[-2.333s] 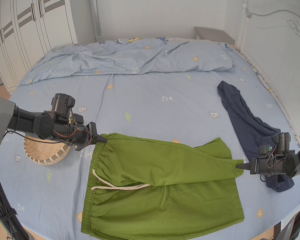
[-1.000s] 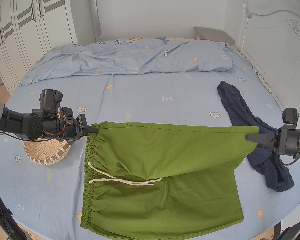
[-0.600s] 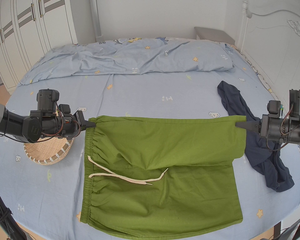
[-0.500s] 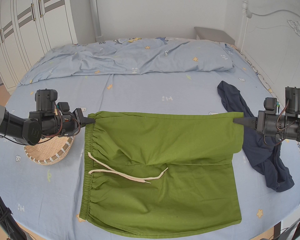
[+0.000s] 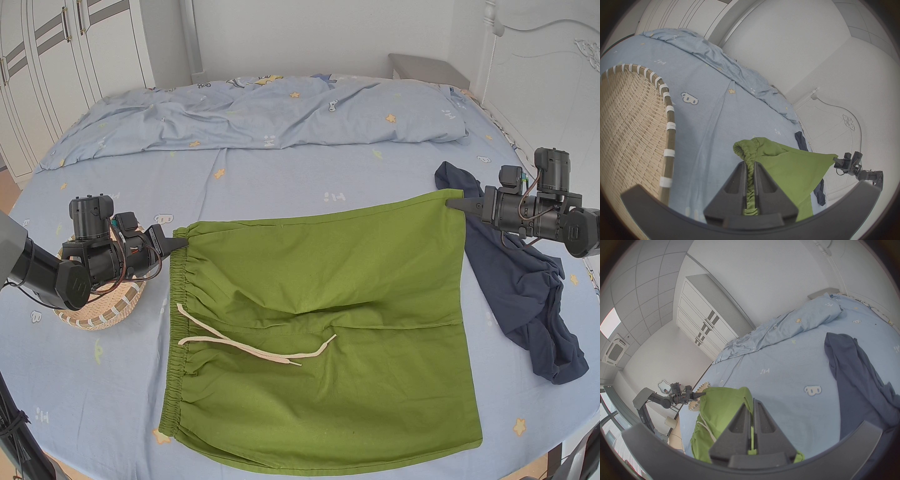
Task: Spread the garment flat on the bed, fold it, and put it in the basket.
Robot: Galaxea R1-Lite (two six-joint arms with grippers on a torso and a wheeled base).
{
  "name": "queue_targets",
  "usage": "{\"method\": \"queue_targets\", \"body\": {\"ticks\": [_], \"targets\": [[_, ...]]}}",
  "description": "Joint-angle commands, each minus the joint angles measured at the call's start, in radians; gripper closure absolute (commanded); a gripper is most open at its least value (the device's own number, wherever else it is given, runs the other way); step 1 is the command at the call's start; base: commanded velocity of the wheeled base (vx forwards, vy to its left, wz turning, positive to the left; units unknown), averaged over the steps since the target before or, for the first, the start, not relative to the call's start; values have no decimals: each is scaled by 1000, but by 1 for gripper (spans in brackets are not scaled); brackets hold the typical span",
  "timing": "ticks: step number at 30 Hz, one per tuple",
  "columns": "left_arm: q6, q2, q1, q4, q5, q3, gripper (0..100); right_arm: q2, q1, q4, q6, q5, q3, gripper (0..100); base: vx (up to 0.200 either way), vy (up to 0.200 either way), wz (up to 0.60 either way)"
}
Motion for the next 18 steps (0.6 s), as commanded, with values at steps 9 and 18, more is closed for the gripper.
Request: {"method": "queue_targets", "body": {"ticks": [9, 18], "targets": [[-1, 85, 22, -122, 1, -22, 100, 224, -36, 3, -6, -8, -235, 100, 0, 0, 0], [5, 129, 25, -159, 4, -45, 100, 324, -45, 34, -5, -11, -406, 100, 0, 0, 0]]}}
